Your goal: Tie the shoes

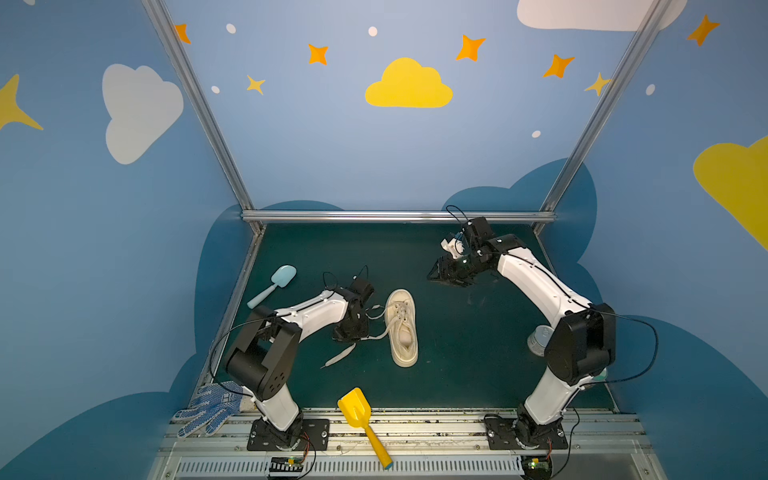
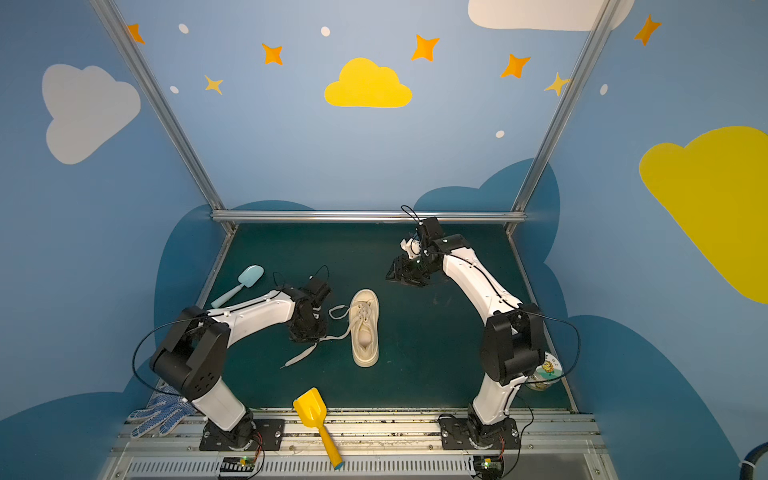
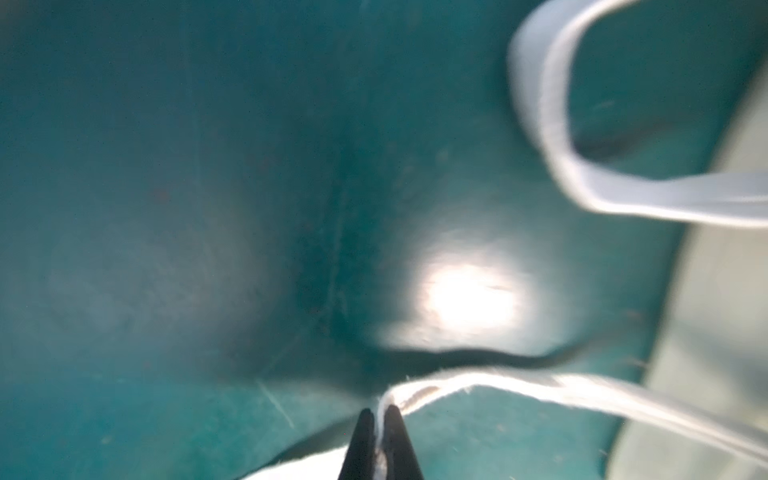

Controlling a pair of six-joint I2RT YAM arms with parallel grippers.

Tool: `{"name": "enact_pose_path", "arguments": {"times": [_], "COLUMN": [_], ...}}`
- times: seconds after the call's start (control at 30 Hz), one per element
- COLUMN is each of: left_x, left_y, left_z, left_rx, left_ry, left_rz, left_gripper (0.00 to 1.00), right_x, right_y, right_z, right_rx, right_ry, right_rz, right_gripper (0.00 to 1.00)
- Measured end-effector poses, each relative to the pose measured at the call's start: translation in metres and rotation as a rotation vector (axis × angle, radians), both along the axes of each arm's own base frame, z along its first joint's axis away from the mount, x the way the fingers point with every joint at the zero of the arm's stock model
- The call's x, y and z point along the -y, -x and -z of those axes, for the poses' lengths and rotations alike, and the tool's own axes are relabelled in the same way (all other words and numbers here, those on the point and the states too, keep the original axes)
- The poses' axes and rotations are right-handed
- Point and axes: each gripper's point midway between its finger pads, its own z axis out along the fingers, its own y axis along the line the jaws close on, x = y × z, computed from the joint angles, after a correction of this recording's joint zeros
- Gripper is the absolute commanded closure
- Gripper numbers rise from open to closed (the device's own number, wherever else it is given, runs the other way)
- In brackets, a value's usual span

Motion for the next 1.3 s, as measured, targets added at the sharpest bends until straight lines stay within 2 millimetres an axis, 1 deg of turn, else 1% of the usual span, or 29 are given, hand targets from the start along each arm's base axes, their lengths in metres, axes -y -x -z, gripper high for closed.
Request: {"name": "enact_pose_path", "arguments": {"times": [0.17, 0.33, 0.43, 0.57, 0.63, 0.7, 0.87, 1.07, 1.13, 1.2, 1.3], "left_x": [0.012, 0.029, 0.046, 0.076, 0.094, 0.109, 0.135, 0.162, 0.174, 0.189, 0.217], "left_y": [-0.025, -0.041, -0.050, -0.068, -0.073, -0.072, -0.063, -0.064, -0.070, -0.075, -0.080], "left_z": [-0.048, -0.084, -0.110, -0.146, -0.157, -0.161, -0.158, -0.171, -0.173, -0.169, -0.149], "left_rx": [0.111, 0.159, 0.177, 0.206, 0.197, 0.168, 0.063, 0.033, 0.034, 0.027, -0.002], "left_ry": [0.048, 0.121, 0.192, 0.276, 0.314, 0.353, 0.423, 0.538, 0.557, 0.565, 0.561], "left_rz": [0.012, 0.027, 0.045, 0.099, 0.131, 0.162, 0.206, 0.220, 0.230, 0.251, 0.290], "left_gripper": [0.93, 0.91, 0.91, 0.89, 0.89, 0.89, 0.88, 0.88, 0.87, 0.87, 0.88], "right_x": [0.006, 0.014, 0.020, 0.029, 0.035, 0.041, 0.053, 0.064, 0.068, 0.075, 0.087], "right_y": [0.003, 0.001, 0.000, -0.002, -0.003, -0.004, -0.005, -0.005, -0.004, -0.004, -0.005], "right_z": [0.005, 0.003, 0.002, 0.002, 0.001, 0.000, -0.003, -0.003, -0.002, -0.002, -0.005], "right_rx": [-0.014, -0.009, -0.008, -0.009, -0.008, -0.006, 0.002, 0.000, -0.008, -0.015, -0.011], "right_ry": [0.002, -0.002, -0.002, -0.002, -0.002, -0.003, -0.004, -0.005, -0.014, -0.023, -0.030], "right_rz": [0.012, 0.032, 0.047, 0.069, 0.083, 0.098, 0.127, 0.153, 0.162, 0.182, 0.212], "right_gripper": [0.41, 0.41, 0.41, 0.41, 0.41, 0.41, 0.41, 0.41, 0.41, 0.41, 0.41]}}
